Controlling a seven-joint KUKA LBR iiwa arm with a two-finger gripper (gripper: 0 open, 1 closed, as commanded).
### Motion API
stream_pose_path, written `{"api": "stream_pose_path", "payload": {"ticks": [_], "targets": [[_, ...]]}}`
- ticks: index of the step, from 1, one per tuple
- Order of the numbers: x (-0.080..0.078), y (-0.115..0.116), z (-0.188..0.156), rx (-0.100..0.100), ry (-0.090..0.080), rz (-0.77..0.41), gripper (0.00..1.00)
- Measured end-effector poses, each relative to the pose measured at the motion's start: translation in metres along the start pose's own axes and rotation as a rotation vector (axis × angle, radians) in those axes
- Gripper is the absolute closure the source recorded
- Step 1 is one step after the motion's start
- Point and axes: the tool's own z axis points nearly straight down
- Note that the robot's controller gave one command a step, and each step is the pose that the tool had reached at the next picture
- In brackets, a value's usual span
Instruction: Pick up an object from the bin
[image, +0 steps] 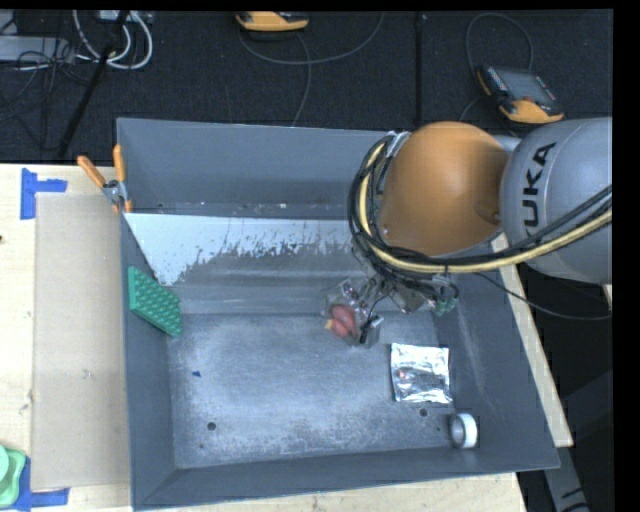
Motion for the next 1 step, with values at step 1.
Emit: {"api": "stream_pose_path", "payload": {"ticks": [1], "targets": [[0.014, 0.0061, -0.0682, -0.003, 0.002, -0.512, 1.0]]}}
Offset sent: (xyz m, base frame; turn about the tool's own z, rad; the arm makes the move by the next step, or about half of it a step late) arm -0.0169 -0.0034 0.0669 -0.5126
